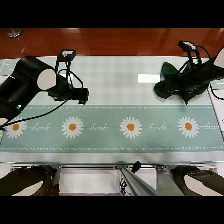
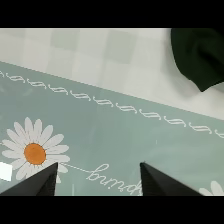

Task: Fold the shirts.

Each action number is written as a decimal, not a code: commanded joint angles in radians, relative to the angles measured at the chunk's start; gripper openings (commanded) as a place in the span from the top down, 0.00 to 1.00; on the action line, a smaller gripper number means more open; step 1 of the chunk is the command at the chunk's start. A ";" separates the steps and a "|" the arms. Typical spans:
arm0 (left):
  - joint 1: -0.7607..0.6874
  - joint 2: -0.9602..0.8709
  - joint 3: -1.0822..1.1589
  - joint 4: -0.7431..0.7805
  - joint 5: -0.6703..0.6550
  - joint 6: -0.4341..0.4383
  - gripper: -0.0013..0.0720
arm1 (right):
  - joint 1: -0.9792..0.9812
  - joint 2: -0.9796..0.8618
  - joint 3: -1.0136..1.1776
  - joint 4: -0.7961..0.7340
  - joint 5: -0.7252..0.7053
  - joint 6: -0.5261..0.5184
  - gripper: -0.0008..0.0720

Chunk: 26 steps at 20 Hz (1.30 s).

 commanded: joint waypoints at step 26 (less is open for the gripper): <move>0.001 -0.019 0.000 -0.003 0.041 0.000 0.00 | 0.000 0.001 0.000 -0.005 -0.003 0.000 0.16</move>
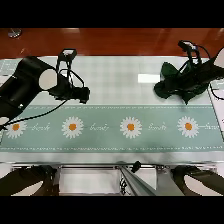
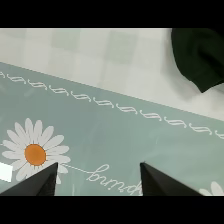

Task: Fold the shirts.

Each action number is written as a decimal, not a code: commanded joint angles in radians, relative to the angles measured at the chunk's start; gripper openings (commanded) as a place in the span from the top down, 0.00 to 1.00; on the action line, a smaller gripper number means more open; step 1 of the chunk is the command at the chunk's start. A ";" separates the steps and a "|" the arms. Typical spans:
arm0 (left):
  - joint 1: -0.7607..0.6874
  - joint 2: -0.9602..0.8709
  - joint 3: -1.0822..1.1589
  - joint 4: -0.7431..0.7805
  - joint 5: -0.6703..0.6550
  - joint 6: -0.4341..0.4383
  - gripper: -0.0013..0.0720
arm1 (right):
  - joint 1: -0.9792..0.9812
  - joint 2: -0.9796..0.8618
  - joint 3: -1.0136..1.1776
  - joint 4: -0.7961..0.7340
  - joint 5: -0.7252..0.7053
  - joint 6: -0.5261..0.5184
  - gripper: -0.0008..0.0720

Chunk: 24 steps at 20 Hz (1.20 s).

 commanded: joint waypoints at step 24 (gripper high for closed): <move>0.204 -0.060 0.000 0.177 0.236 0.181 0.00 | -0.691 -0.237 0.001 0.134 -0.404 0.244 0.16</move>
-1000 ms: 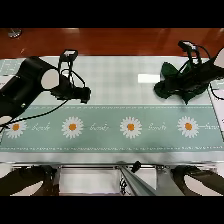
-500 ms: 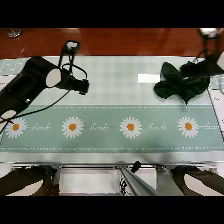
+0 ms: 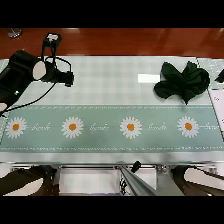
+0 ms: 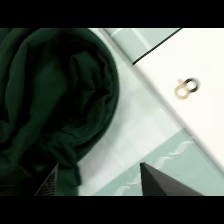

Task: Fold the shirts.

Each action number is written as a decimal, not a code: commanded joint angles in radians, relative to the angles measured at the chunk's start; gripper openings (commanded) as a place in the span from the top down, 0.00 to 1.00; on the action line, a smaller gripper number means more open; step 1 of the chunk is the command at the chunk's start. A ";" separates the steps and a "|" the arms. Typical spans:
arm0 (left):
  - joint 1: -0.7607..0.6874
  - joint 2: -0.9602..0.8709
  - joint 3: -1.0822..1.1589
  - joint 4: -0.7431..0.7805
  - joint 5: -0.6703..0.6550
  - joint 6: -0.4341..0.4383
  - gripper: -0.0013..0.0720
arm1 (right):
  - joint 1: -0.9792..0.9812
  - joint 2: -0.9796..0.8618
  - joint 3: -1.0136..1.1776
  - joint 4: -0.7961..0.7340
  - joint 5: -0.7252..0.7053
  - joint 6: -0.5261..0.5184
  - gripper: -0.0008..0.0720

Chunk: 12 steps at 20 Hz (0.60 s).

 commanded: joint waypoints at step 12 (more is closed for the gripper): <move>0.001 -0.001 0.000 -0.020 -0.097 0.002 0.01 | -0.060 -0.326 0.001 0.396 -0.038 -0.168 0.16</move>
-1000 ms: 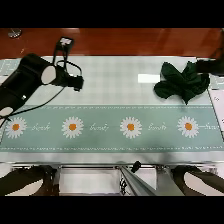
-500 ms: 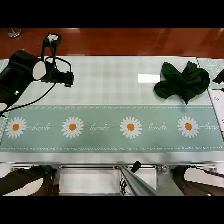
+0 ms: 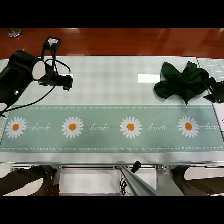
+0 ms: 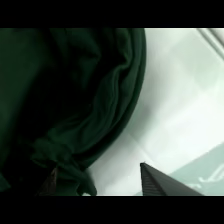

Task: Fold the shirts.

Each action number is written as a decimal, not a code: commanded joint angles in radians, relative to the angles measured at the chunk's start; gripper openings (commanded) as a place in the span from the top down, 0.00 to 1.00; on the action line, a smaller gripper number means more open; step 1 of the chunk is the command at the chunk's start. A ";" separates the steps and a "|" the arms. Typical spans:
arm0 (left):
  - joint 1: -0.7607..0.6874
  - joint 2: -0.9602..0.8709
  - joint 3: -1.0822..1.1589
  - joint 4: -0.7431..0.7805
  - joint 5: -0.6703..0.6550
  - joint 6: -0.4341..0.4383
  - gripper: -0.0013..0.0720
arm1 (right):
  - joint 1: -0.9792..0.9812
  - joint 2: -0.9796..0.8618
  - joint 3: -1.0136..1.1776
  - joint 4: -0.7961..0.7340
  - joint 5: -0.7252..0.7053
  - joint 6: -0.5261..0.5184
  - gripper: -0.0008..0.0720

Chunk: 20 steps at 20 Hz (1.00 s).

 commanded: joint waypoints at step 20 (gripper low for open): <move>-0.049 0.003 0.195 -0.010 -0.195 0.107 0.38 | 0.094 0.209 0.096 0.552 0.054 -0.474 0.96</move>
